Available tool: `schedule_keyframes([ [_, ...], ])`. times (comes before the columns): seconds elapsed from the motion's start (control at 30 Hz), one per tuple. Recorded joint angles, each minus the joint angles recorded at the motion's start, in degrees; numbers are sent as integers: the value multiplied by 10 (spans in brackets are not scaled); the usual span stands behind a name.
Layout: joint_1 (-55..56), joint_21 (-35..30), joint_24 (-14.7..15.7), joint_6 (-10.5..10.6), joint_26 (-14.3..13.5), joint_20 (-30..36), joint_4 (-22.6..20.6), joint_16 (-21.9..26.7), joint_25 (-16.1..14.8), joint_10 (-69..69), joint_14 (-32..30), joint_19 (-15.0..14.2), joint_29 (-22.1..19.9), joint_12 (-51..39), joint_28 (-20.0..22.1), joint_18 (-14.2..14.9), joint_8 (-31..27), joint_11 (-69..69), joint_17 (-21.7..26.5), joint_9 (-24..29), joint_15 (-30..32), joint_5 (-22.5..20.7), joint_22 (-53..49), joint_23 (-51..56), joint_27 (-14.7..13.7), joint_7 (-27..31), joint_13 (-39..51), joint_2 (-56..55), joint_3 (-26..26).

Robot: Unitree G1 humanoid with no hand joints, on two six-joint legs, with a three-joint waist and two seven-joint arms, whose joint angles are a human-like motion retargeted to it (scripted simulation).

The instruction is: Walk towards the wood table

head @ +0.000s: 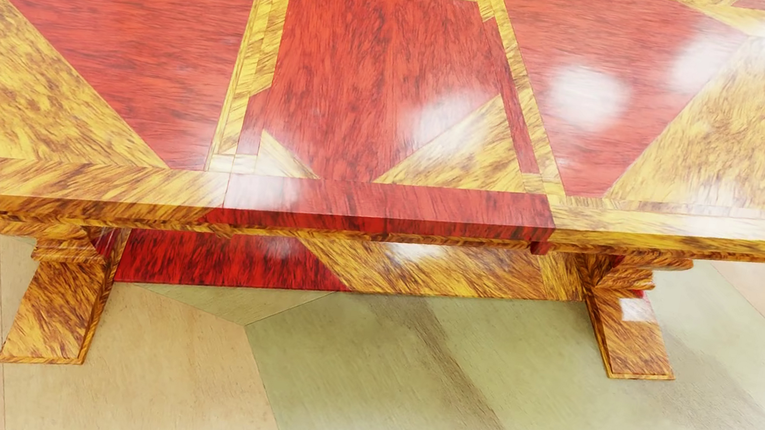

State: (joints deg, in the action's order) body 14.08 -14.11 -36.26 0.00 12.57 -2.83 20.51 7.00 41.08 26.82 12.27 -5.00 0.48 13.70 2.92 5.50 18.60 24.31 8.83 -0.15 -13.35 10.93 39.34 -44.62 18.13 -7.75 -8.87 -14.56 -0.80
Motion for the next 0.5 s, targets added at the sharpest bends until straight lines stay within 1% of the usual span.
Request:
schedule_keyframes([
  [0.03,7,-5,-6,4,1,-1,19,-5,-5,9,-18,9,-5,0,-5,-31,9,-10,2,0,-2,-15,3,3,0,-25,11,8,-1],
  [0.07,10,-7,-10,7,4,-5,38,-12,-12,15,-32,16,-12,-1,-5,-66,18,-17,3,0,-3,-27,6,6,2,-70,20,14,-1],
  [0.1,14,-8,-12,10,1,-12,43,-14,-20,26,-26,23,-20,1,-3,-81,23,-18,6,-1,-7,-35,7,4,3,-95,31,16,-3],
  [0.13,24,-12,-14,10,0,-18,27,-18,-27,44,-10,28,-26,1,3,-53,26,-13,10,-1,-11,-39,9,3,3,-82,40,16,-7],
  [0.17,36,-16,-17,10,-1,-22,-2,-21,-32,63,13,33,-28,-1,9,-2,28,-6,16,-1,-17,-41,10,4,2,-54,47,14,-10],
  [0.2,45,-21,-20,9,-2,-25,-37,-23,-36,76,36,37,-28,-3,9,39,32,-2,23,-1,-21,-42,10,5,1,-21,52,14,-12],
  [0.23,50,-23,-22,8,-3,-26,-78,-22,-41,81,56,41,-30,-5,3,62,36,0,30,-2,-25,-42,10,8,0,16,54,15,-12],
  [0.27,49,-22,-23,7,-5,-26,-97,-21,-47,78,70,45,-33,-8,-7,55,44,-1,35,-4,-27,-41,11,11,1,15,54,19,-10],
  [0.3,38,-19,-24,8,-6,-25,-93,-18,-54,63,77,48,-38,-10,-16,32,52,-5,38,-6,-28,-41,12,13,2,-27,53,23,-6],
  [0.33,23,-15,-25,8,-6,-23,-90,-17,-60,36,71,51,-42,-13,-20,-8,58,-11,40,-9,-28,-41,13,14,4,-64,51,28,-4],
  [0.37,6,-14,-27,9,-5,-23,-90,-16,-66,6,65,53,-46,-15,-19,-32,62,-18,40,-11,-26,-42,14,12,6,-86,49,33,-4],
  [0.4,-7,-14,-27,9,1,-22,-95,-21,-69,-20,60,53,-47,-21,-14,-34,65,-23,40,-13,-26,-42,16,11,10,-89,45,38,-5],
  [0.43,-17,-17,-25,9,4,-22,-100,-23,-71,-39,53,54,-45,-25,-12,-30,68,-27,39,-14,-25,-41,18,7,14,-85,41,43,-5],
  [0.5,-27,-28,-24,8,2,-17,-108,-23,-72,-61,43,53,-33,-29,-12,-15,75,-32,35,-15,-25,-37,17,-5,19,-80,36,49,-4],
])
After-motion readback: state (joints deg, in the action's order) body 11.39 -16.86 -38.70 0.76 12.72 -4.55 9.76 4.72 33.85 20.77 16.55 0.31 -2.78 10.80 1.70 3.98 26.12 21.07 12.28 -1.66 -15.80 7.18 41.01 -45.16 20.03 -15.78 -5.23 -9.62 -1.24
